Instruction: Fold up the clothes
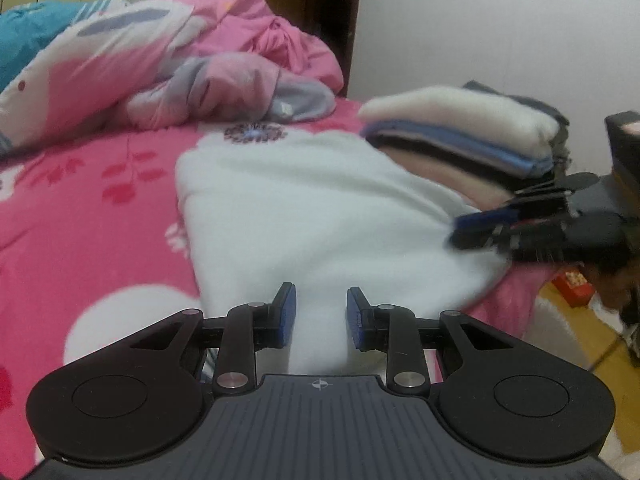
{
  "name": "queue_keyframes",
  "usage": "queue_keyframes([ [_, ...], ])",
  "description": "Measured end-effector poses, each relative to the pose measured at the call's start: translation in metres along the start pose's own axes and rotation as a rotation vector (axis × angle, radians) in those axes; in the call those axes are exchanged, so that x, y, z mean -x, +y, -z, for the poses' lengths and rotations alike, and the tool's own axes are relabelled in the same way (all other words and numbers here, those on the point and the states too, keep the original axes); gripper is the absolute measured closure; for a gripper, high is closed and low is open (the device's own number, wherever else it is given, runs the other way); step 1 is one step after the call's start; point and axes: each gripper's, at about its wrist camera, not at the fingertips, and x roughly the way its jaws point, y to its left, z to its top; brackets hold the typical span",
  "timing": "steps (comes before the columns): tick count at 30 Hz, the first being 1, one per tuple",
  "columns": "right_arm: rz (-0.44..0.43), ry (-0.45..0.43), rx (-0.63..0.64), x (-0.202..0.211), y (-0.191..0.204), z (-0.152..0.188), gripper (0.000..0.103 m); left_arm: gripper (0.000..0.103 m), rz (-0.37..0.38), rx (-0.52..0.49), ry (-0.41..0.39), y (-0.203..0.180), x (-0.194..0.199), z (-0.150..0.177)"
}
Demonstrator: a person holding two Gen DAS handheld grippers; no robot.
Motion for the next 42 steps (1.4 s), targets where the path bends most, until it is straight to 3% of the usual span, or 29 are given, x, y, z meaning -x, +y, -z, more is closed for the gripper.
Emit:
queue_keyframes([
  [3, 0.079, -0.03, -0.165, 0.022, -0.038, -0.009, 0.083, 0.075, 0.011, -0.002, -0.008, 0.002, 0.005, 0.002],
  [4, 0.07, -0.07, -0.171, 0.031, -0.037, -0.015, 0.083, 0.075, 0.014, -0.001, -0.011, 0.002, 0.006, 0.001],
  [6, -0.007, -0.135, -0.117, 0.036, -0.017, -0.032, 0.083, 0.075, 0.019, 0.002, -0.02, 0.003, 0.007, -0.002],
  [9, -0.091, -0.14, -0.028, 0.01, 0.008, -0.046, 0.082, 0.074, 0.012, -0.002, -0.04, 0.003, 0.007, -0.007],
  [11, -0.051, -0.058, -0.039, -0.021, -0.004, -0.046, 0.083, 0.072, -0.011, -0.025, -0.014, 0.002, 0.0, -0.005],
  [13, 0.136, 0.082, -0.11, -0.054, -0.032, -0.041, 0.083, 0.072, -0.018, -0.034, -0.001, 0.003, -0.007, 0.002],
  [14, 0.198, 0.107, -0.132, -0.058, -0.04, -0.045, 0.083, 0.071, -0.015, -0.031, -0.011, 0.003, -0.006, 0.006],
  [17, 0.096, -0.043, -0.111, -0.028, -0.027, -0.069, 0.083, 0.071, 0.007, -0.006, -0.027, 0.007, -0.003, 0.009],
  [19, 0.002, -0.062, -0.075, -0.03, -0.012, -0.086, 0.083, 0.071, 0.02, 0.014, -0.032, 0.011, -0.002, 0.01],
  [21, -0.06, 0.004, -0.055, -0.062, -0.015, -0.094, 0.083, 0.071, 0.033, 0.034, -0.036, 0.014, -0.001, 0.012],
  [23, 0.009, 0.12, -0.051, -0.113, -0.035, -0.09, 0.086, 0.071, 0.046, 0.053, -0.041, 0.016, 0.0, 0.013],
  [24, 0.044, 0.151, -0.073, -0.138, -0.05, -0.092, 0.099, 0.071, 0.053, 0.059, -0.043, 0.017, 0.0, 0.013],
  [27, 0.135, 0.113, -0.152, -0.136, -0.062, -0.113, 0.099, 0.071, 0.062, 0.068, -0.053, 0.019, -0.001, 0.016],
  [29, 0.094, 0.053, -0.108, -0.119, -0.052, -0.129, 0.097, 0.071, 0.072, 0.079, -0.063, 0.021, -0.001, 0.018],
  [32, -0.039, 0.119, -0.09, -0.131, -0.04, -0.132, 0.097, 0.071, 0.096, 0.106, -0.071, 0.026, 0.0, 0.02],
  [33, -0.031, 0.155, -0.094, -0.145, -0.047, -0.131, 0.097, 0.071, 0.103, 0.116, -0.075, 0.028, 0.0, 0.021],
  [35, 0.106, 0.189, -0.103, -0.183, -0.066, -0.124, 0.1, 0.071, 0.113, 0.131, -0.085, 0.029, 0.001, 0.023],
  [36, 0.17, 0.184, -0.094, -0.188, -0.068, -0.126, 0.095, 0.07, 0.115, 0.138, -0.09, 0.029, 0.001, 0.024],
  [38, 0.29, 0.162, -0.066, -0.189, -0.066, -0.137, 0.095, 0.07, 0.121, 0.15, -0.103, 0.03, 0.002, 0.027],
  [41, 0.167, 0.068, 0.015, -0.157, -0.033, -0.152, 0.095, 0.07, 0.144, 0.173, -0.118, 0.034, 0.002, 0.03],
  [42, 0.076, 0.042, 0.053, -0.149, -0.02, -0.158, 0.095, 0.07, 0.152, 0.181, -0.123, 0.035, 0.003, 0.031],
])
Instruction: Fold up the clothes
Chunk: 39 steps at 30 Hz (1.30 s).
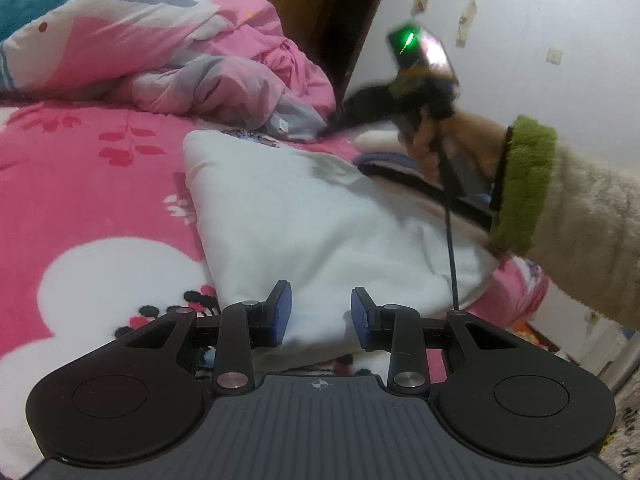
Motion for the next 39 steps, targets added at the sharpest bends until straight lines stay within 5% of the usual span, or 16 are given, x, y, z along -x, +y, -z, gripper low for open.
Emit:
queue_keyframes([
  [2, -0.214, -0.025, 0.07, 0.008, 0.027, -0.011, 0.093, 0.07, 0.016, 0.011, -0.007, 0.003, 0.001, 0.002],
  [5, -0.423, 0.065, 0.094, -0.029, 0.066, -0.017, 0.092, 0.071, 0.032, 0.03, -0.02, 0.005, 0.002, 0.004],
  [10, -0.108, 0.141, 0.012, -0.105, 0.064, -0.026, 0.095, 0.07, 0.055, 0.042, -0.045, 0.008, 0.004, 0.01],
  [14, -0.291, 0.063, -0.005, -0.056, 0.056, -0.042, 0.094, 0.07, 0.095, 0.073, -0.06, 0.016, 0.004, 0.013],
  [17, -0.521, 0.129, 0.052, -0.046, 0.073, -0.042, 0.093, 0.07, 0.126, 0.1, -0.068, 0.022, 0.004, 0.014],
  [20, -0.405, 0.213, 0.104, -0.094, 0.094, -0.028, 0.097, 0.07, 0.131, 0.106, -0.076, 0.022, 0.005, 0.015],
  [24, -0.237, 0.164, -0.123, -0.127, 0.076, -0.036, 0.095, 0.07, 0.139, 0.114, -0.081, 0.022, 0.006, 0.017],
  [29, -0.529, 0.068, -0.072, -0.062, 0.068, -0.038, 0.093, 0.07, 0.153, 0.129, -0.083, 0.025, 0.006, 0.017],
  [31, -0.77, 0.08, 0.136, -0.027, 0.087, -0.029, 0.091, 0.07, 0.154, 0.127, -0.083, 0.025, 0.007, 0.017],
  [33, -0.861, 0.171, 0.35, -0.022, 0.115, -0.014, 0.091, 0.07, 0.151, 0.122, -0.085, 0.025, 0.007, 0.018],
  [35, -0.74, 0.213, 0.461, -0.044, 0.135, -0.004, 0.102, 0.07, 0.148, 0.117, -0.088, 0.024, 0.008, 0.018],
  [37, -0.666, 0.206, 0.342, -0.075, 0.128, -0.018, 0.103, 0.07, 0.148, 0.116, -0.087, 0.024, 0.008, 0.018],
  [39, -0.397, 0.119, 0.29, -0.094, 0.122, -0.036, 0.101, 0.07, 0.149, 0.111, -0.087, 0.024, 0.008, 0.018],
])
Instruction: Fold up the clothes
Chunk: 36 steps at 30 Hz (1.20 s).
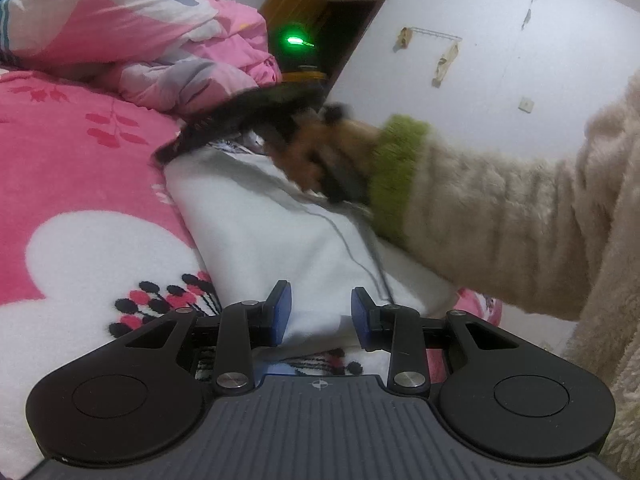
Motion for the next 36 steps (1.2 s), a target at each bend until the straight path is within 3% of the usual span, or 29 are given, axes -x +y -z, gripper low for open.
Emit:
queue_keyframes([
  [1, 0.117, -0.004, 0.005, -0.003, -0.004, -0.007, 0.101, 0.07, 0.001, -0.001, 0.0, 0.0, 0.0, 0.0],
  [2, 0.13, -0.007, -0.011, -0.002, -0.008, -0.012, 0.101, 0.07, 0.004, -0.001, -0.001, 0.001, 0.0, 0.0],
  [4, 0.009, -0.027, -0.028, 0.011, -0.007, -0.016, 0.101, 0.07, 0.011, 0.006, -0.002, 0.002, 0.001, 0.0],
  [7, -0.262, 0.016, 0.144, 0.02, 0.026, -0.012, 0.097, 0.07, 0.018, 0.015, -0.001, 0.003, 0.0, 0.0],
  [8, -0.3, 0.043, 0.189, 0.015, 0.034, -0.009, 0.097, 0.07, 0.019, 0.016, 0.0, 0.003, 0.0, -0.001],
  [11, -0.073, 0.112, 0.149, -0.018, 0.02, 0.002, 0.101, 0.07, 0.016, 0.008, -0.001, 0.002, 0.001, -0.001],
  [13, 0.07, 0.05, -0.093, -0.012, -0.021, 0.006, 0.102, 0.07, 0.01, -0.006, -0.001, 0.0, 0.002, -0.001],
  [14, 0.203, 0.025, -0.166, -0.002, -0.035, 0.01, 0.098, 0.07, 0.006, -0.016, -0.002, -0.001, 0.002, 0.0],
  [16, 0.334, -0.034, -0.231, 0.036, -0.048, 0.023, 0.097, 0.07, -0.002, -0.031, -0.004, -0.003, 0.002, 0.0],
  [20, 0.287, -0.145, -0.29, 0.127, -0.031, 0.07, 0.097, 0.07, -0.009, -0.03, -0.002, -0.003, 0.002, 0.0],
  [22, 0.212, -0.16, -0.283, 0.156, -0.012, 0.104, 0.09, 0.07, -0.015, -0.025, 0.005, -0.004, 0.002, -0.002],
  [24, 0.138, -0.175, -0.276, 0.184, 0.007, 0.139, 0.077, 0.07, -0.026, -0.022, 0.015, -0.005, 0.002, -0.004],
  [26, 0.205, -0.076, -0.326, 0.179, 0.008, 0.173, 0.076, 0.07, -0.045, -0.019, 0.03, -0.008, 0.001, -0.007],
  [27, 0.266, -0.066, -0.381, 0.181, 0.002, 0.19, 0.076, 0.07, -0.057, -0.012, 0.04, -0.01, 0.0, -0.009],
  [30, 0.436, -0.122, -0.609, 0.206, -0.02, 0.223, 0.077, 0.07, -0.1, -0.03, 0.075, -0.018, -0.002, -0.016],
  [32, 0.481, -0.208, -0.594, 0.231, -0.014, 0.227, 0.077, 0.07, -0.13, -0.058, 0.087, -0.027, -0.002, -0.02],
  [36, 0.296, -0.361, -0.402, 0.257, 0.034, 0.228, 0.076, 0.066, -0.173, -0.107, 0.106, -0.046, -0.007, -0.025],
])
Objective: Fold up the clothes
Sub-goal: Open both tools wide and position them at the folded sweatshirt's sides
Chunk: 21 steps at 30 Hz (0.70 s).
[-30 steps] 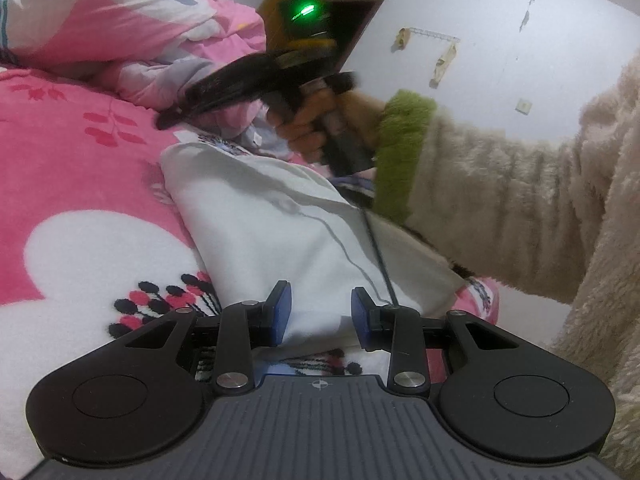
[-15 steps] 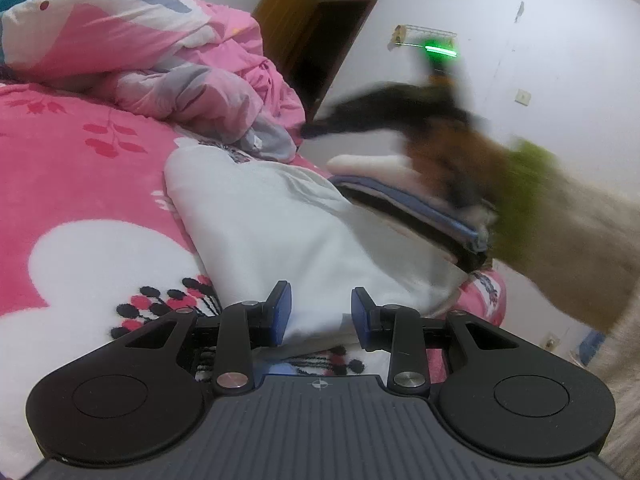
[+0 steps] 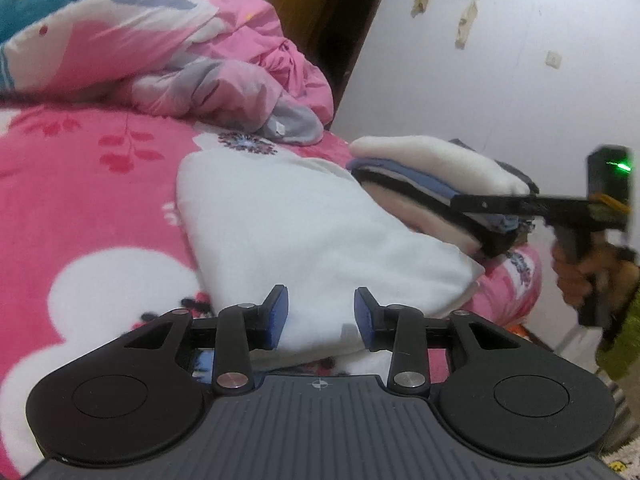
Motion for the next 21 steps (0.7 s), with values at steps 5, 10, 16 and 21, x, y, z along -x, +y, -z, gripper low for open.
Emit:
queue_keyframes([
  [5, 0.04, 0.157, 0.071, -0.015, 0.008, 0.045, 0.073, 0.066, -0.111, -0.102, 0.07, -0.028, -0.011, 0.005],
  [10, 0.172, 0.05, -0.128, 0.023, -0.022, 0.047, 0.074, 0.065, -0.143, -0.1, 0.075, -0.035, 0.008, -0.003],
  [16, 0.053, -0.085, -0.144, 0.026, 0.005, 0.034, 0.074, 0.06, -0.197, -0.112, 0.096, -0.043, -0.004, -0.023],
  [21, 0.02, 0.028, -0.192, -0.008, 0.024, 0.045, 0.073, 0.056, -0.31, -0.045, 0.209, -0.033, -0.031, -0.027],
])
